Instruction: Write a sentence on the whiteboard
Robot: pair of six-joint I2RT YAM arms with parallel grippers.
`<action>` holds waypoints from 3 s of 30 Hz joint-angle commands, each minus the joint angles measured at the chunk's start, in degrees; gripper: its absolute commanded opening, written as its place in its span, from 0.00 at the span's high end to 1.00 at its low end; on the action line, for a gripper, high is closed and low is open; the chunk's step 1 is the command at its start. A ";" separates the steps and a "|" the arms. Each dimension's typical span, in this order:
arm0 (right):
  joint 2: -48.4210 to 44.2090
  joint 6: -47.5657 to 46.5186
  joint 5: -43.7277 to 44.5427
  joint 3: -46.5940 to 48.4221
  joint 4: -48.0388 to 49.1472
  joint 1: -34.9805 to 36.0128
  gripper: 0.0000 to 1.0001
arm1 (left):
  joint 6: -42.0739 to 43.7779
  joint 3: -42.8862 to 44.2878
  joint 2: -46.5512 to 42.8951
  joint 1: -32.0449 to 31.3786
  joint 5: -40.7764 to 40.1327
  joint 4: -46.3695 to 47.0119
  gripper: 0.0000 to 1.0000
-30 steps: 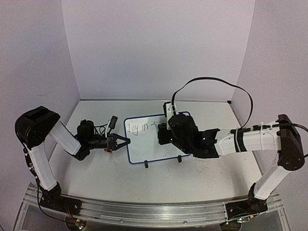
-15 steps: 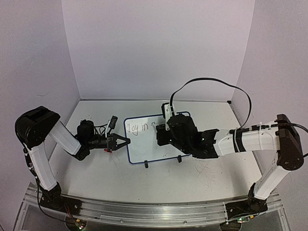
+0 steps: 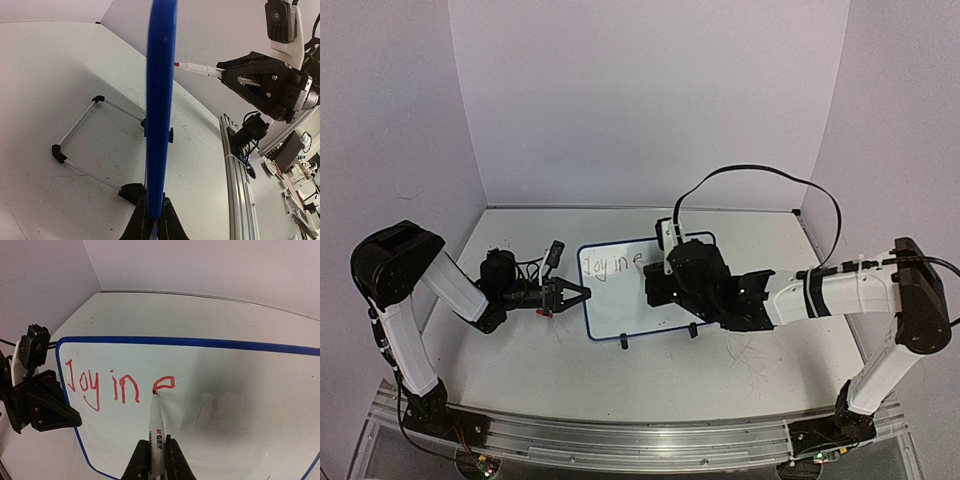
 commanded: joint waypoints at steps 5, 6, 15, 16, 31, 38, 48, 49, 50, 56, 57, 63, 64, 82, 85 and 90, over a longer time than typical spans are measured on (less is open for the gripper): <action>-1.96 1.19 1.72 -1.64 -2.65 -0.45 1.00 | 0.74 0.01 -1.59 0.50 -1.23 -1.92 1.00; -2.29 1.18 2.18 -1.70 -2.74 -0.41 1.00 | 0.74 0.00 -1.59 0.51 -1.23 -1.93 1.00; -6.17 -1.10 0.55 -2.92 1.79 -0.33 1.00 | 0.74 0.11 -1.41 0.51 -1.17 -1.98 1.00; -6.26 -1.24 0.50 -3.03 1.88 -0.32 1.00 | 0.78 0.09 -1.41 0.51 -1.15 -2.00 1.00; -4.54 -0.16 4.69 -2.45 1.45 -1.03 1.00 | 0.92 0.00 -1.76 0.51 -1.09 -2.02 1.00; -3.27 -0.14 5.09 -1.53 1.36 -1.24 1.00 | 0.92 0.09 -1.50 0.51 -1.09 -2.10 1.00; -1.91 -1.19 4.62 -0.31 1.63 -1.30 1.00 | 1.09 0.15 -1.50 0.51 -1.13 -2.14 1.00; -1.81 -1.29 4.48 -0.26 1.73 -1.30 1.00 | 1.09 0.17 -1.50 0.51 -1.10 -2.17 1.00; -1.79 -1.43 4.34 -0.20 1.78 -1.32 1.00 | 1.10 0.17 -1.49 0.48 -1.10 -2.14 1.00; -1.49 -1.80 3.33 -0.14 1.81 -1.32 1.00 | 1.10 0.09 -1.59 0.51 -1.12 -2.15 1.00; -1.46 -1.80 3.07 -0.20 1.80 -1.29 1.00 | 1.10 0.09 -1.61 0.51 -1.10 -2.17 1.00; -1.26 -1.52 1.73 -0.43 1.37 -1.32 1.00 | 1.15 0.11 -1.68 0.50 -1.08 -2.27 1.00; -1.30 -1.38 1.57 -0.53 1.25 -1.29 1.00 | 1.19 0.10 -1.71 0.50 -1.09 -2.25 1.00; -3.14 0.29 0.46 -2.90 -1.05 -1.27 1.00 | 1.18 0.08 -1.74 0.51 -1.08 -2.44 1.00; -3.39 0.39 0.75 -3.01 -1.41 -1.32 1.00 | 1.25 0.14 -1.68 0.51 -1.09 -2.42 1.00; -3.79 0.40 1.47 -2.98 -2.07 -1.27 1.00 | 1.26 0.09 -1.65 0.50 -1.08 -2.42 1.00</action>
